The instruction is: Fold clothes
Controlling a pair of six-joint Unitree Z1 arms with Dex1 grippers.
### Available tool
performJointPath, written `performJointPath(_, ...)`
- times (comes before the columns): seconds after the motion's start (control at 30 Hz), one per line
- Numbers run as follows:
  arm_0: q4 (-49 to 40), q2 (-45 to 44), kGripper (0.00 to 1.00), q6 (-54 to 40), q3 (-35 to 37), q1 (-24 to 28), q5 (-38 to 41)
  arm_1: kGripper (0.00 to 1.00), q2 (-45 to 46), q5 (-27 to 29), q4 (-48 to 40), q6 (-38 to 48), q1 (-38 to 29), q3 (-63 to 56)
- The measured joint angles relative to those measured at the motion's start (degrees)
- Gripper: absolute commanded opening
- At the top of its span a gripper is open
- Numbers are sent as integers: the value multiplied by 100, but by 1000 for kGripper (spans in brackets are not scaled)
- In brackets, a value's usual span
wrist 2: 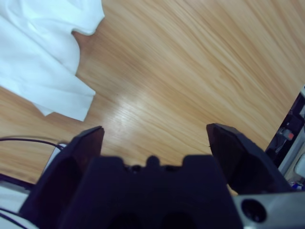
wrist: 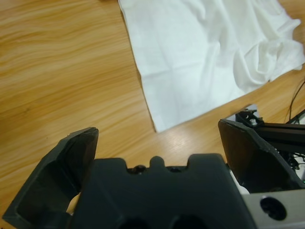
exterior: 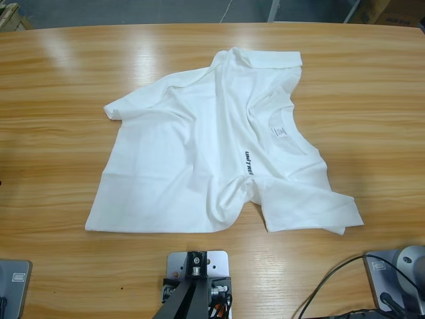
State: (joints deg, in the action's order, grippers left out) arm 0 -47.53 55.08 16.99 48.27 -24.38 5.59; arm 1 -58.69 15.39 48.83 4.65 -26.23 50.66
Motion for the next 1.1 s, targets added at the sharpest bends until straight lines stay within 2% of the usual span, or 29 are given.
performJointPath(0.37,0,79,1000,0,0,-1,1,890,-69,-13,2,-3,0,2)
performJointPath(0.43,33,0,1000,19,-35,-1,143,908,-24,-148,233,184,0,137)
performJointPath(0.57,135,-193,1000,475,-150,-6,759,913,326,-854,1059,1718,3,721)
performJointPath(0.73,337,-374,1000,1615,-495,-12,1094,954,816,-1291,1206,3049,3,469)
performJointPath(0.97,1129,-417,1000,2700,-1576,-54,1191,950,715,-1603,427,4645,4,-602)
performJointPath(1.1,1753,187,1000,2948,-1889,-484,1263,930,716,-1649,-177,5444,4,-1128)
